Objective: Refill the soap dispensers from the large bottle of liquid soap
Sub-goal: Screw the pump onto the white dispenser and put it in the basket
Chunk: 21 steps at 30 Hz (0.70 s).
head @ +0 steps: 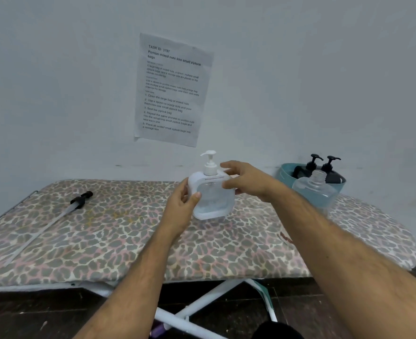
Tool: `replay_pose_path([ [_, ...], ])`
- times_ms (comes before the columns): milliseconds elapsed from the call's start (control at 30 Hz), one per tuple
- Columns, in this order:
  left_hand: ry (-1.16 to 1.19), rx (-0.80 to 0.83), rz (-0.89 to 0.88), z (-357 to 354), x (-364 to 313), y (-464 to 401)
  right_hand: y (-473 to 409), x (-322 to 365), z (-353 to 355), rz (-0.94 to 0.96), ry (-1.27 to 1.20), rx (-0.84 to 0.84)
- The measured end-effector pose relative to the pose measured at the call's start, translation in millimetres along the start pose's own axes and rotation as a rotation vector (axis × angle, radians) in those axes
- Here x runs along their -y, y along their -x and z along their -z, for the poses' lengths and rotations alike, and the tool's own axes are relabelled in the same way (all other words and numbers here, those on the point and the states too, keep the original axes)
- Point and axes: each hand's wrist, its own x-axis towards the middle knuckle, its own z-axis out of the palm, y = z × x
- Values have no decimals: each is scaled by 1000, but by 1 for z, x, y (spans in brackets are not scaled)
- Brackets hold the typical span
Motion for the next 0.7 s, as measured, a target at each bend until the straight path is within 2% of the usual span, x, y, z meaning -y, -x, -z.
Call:
replay_pose_path([
  [233, 45, 124, -105, -33, -56, -51, 0, 41, 82, 59, 193, -120],
  [367, 54, 209, -152, -60, -86, -82, 6, 56, 134, 83, 240, -101],
  [500, 95, 266, -184, -95, -101, -108, 15, 52, 172, 61, 212, -100],
  [700, 124, 273, -132, -151, -81, -146, 22, 16, 206, 56, 108, -277],
])
